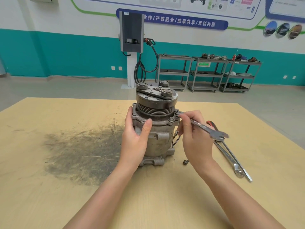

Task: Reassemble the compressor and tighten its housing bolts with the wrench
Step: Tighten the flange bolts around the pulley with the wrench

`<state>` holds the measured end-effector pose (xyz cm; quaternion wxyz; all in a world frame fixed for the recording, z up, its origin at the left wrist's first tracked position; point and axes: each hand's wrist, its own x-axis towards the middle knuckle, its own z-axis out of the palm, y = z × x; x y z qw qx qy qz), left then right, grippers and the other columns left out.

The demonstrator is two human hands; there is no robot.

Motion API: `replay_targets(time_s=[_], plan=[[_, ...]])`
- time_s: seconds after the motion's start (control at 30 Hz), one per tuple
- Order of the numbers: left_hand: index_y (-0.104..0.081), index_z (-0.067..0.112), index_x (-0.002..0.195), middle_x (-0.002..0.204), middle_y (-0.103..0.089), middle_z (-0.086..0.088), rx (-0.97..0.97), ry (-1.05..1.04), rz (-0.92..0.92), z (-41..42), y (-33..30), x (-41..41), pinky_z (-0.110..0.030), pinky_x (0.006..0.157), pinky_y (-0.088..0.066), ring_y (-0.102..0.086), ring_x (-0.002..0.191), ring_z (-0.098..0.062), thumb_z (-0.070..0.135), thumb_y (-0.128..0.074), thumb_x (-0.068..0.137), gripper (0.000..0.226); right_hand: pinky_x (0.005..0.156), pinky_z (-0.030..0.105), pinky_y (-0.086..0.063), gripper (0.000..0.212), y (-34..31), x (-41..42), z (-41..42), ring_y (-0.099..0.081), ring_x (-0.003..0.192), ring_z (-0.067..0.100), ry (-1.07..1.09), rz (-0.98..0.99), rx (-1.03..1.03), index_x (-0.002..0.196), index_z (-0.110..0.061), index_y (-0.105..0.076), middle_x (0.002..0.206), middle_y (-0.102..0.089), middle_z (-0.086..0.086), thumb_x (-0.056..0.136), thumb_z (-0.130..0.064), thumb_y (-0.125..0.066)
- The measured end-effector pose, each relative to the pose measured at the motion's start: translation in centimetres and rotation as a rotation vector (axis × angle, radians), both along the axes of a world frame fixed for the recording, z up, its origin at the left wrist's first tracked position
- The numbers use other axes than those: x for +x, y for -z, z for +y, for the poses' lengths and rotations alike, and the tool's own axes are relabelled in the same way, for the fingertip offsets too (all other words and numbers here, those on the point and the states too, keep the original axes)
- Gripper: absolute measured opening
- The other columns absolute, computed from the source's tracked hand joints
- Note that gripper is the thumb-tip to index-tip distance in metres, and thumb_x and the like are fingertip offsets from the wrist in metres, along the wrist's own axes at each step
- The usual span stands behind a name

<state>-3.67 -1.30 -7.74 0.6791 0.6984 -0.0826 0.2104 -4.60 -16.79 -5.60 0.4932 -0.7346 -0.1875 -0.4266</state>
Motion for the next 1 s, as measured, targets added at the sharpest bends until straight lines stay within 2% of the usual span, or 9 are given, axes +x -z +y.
replay_targets(time_s=[0.1,0.2,0.27,0.37,0.47,0.53,0.63,0.83,1.0], plan=[[-0.021,0.028,0.156,0.128,-0.030,0.046,0.008,0.006,0.001,0.1,0.1,0.3,0.007,0.094,-0.026,-0.026,0.110,0.041,0.060,-0.056,0.080,0.090,0.049,0.010,-0.038,0.025,-0.9,-0.1,0.2,-0.054,0.050,0.006,0.081,-0.027,-0.036,0.086,-0.021,-0.052,0.057,-0.052,-0.014,0.099,-0.036,-0.039],[-0.019,0.028,0.157,0.133,-0.029,0.044,0.015,0.053,-0.004,0.7,0.3,0.4,0.005,0.097,-0.024,-0.025,0.116,0.038,0.058,-0.059,0.079,0.093,0.043,0.019,-0.039,0.039,-2.3,0.1,-0.5,-0.052,0.044,0.014,-0.099,0.063,0.300,0.080,-0.019,-0.053,0.051,-0.054,0.000,0.104,-0.039,-0.029],[-0.017,0.029,0.158,0.135,-0.029,0.044,0.033,0.082,0.002,1.3,0.8,0.5,0.005,0.098,-0.027,-0.027,0.121,0.034,0.059,-0.066,0.079,0.098,0.038,0.019,-0.035,0.044,-3.2,1.0,-1.5,-0.049,0.041,0.016,-0.221,0.196,0.509,0.080,-0.016,-0.052,0.049,-0.053,0.000,0.107,-0.038,-0.025],[-0.015,0.032,0.158,0.132,-0.031,0.053,0.065,0.102,0.020,2.0,1.8,0.1,-0.006,0.105,-0.033,-0.031,0.127,0.027,0.062,-0.076,0.071,0.110,0.034,0.018,-0.029,0.047,-3.8,2.6,-2.5,-0.043,0.036,0.015,-0.326,0.396,0.643,0.079,-0.012,-0.050,0.045,-0.049,0.002,0.108,-0.037,-0.024],[-0.017,0.033,0.158,0.150,-0.037,0.031,0.080,0.122,0.058,1.8,2.5,0.0,-0.038,0.118,-0.034,-0.034,0.140,0.006,0.059,-0.078,0.062,0.116,0.034,0.018,-0.026,0.045,-3.4,3.5,-2.6,-0.040,0.035,0.014,-0.411,0.498,0.676,0.080,-0.010,-0.048,0.045,-0.048,0.003,0.108,-0.037,-0.024],[-0.019,0.029,0.157,0.154,-0.040,0.015,0.081,0.119,0.059,1.6,2.9,0.1,-0.045,0.118,-0.034,-0.036,0.143,-0.004,0.049,-0.083,0.063,0.115,0.034,0.018,-0.027,0.043,-3.3,3.8,-2.6,-0.040,0.036,0.013,-0.466,0.548,0.706,0.082,-0.011,-0.048,0.046,-0.047,0.002,0.107,-0.038,-0.025],[-0.024,0.024,0.156,0.152,-0.045,0.007,0.129,0.102,0.064,1.5,3.6,0.6,-0.045,0.118,-0.033,-0.040,0.141,-0.008,0.037,-0.087,0.065,0.111,0.035,0.018,-0.031,0.040,-3.2,4.1,-2.3,-0.041,0.038,0.010,-0.538,0.686,0.717,0.084,-0.012,-0.050,0.046,-0.046,0.000,0.106,-0.040,-0.030],[-0.027,0.024,0.153,0.147,-0.050,0.006,0.114,0.117,0.095,1.6,4.1,0.9,-0.044,0.117,-0.036,-0.045,0.137,-0.009,0.050,-0.085,0.055,0.117,0.035,0.018,-0.027,0.040,-3.4,4.5,-2.4,-0.039,0.037,0.010,-0.481,0.599,0.792,0.081,-0.014,-0.049,0.045,-0.046,-0.002,0.107,-0.038,-0.030],[-0.027,0.025,0.153,0.147,-0.050,0.007,0.130,0.104,0.104,1.5,4.2,0.9,-0.043,0.117,-0.036,-0.045,0.137,-0.009,0.051,-0.085,0.055,0.117,0.034,0.018,-0.031,0.038,-3.5,4.5,-2.8,-0.040,0.036,0.010,-0.451,0.718,0.752,0.083,-0.014,-0.049,0.045,-0.045,-0.001,0.106,-0.040,-0.032]])
